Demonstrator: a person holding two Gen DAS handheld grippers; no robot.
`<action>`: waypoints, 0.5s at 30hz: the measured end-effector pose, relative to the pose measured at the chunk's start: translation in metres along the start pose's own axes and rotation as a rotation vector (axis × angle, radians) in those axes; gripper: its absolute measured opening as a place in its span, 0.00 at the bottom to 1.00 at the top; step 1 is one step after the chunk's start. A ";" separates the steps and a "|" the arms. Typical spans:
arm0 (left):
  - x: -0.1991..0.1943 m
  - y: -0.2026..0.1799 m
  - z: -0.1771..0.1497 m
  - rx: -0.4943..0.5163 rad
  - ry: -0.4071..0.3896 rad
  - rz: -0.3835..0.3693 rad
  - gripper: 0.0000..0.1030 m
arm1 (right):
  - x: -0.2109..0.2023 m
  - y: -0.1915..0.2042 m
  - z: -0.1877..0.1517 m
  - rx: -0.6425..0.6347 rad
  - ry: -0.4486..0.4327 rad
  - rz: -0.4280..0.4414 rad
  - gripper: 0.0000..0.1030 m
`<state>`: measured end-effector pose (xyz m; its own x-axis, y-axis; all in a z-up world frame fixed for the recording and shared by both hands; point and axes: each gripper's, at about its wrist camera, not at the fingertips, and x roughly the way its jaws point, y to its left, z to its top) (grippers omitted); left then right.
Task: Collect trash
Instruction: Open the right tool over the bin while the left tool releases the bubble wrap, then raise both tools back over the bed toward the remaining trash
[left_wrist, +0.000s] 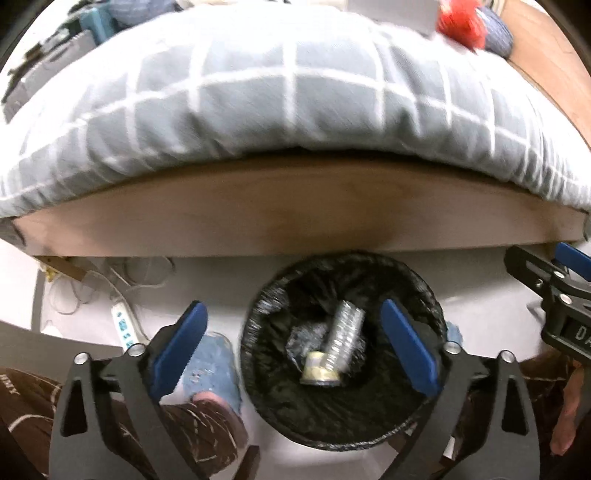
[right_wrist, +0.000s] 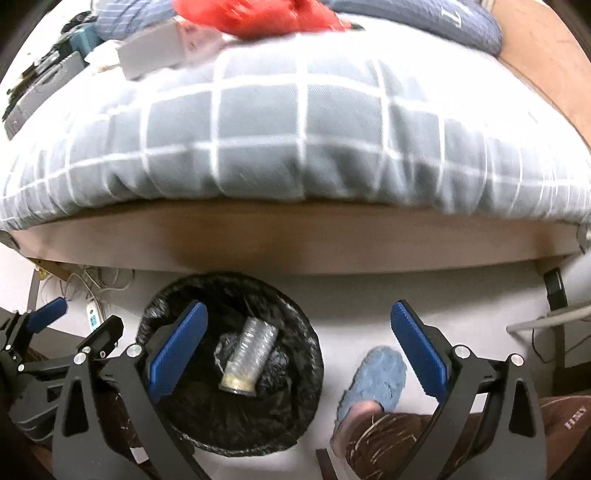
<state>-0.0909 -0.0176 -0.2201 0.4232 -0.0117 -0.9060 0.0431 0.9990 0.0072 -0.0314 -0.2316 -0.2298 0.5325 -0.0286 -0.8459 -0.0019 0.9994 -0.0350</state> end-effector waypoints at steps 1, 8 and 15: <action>-0.005 0.003 0.003 -0.005 -0.010 0.005 0.93 | -0.004 0.003 0.003 -0.005 -0.013 0.001 0.93; -0.040 0.019 0.027 -0.015 -0.103 0.044 0.93 | -0.042 0.020 0.031 -0.036 -0.132 0.004 0.93; -0.076 0.040 0.057 -0.047 -0.174 0.033 0.93 | -0.080 0.030 0.052 -0.049 -0.230 0.026 0.93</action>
<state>-0.0702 0.0212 -0.1268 0.5741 0.0180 -0.8186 -0.0142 0.9998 0.0121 -0.0300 -0.1982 -0.1351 0.7103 0.0083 -0.7039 -0.0565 0.9974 -0.0453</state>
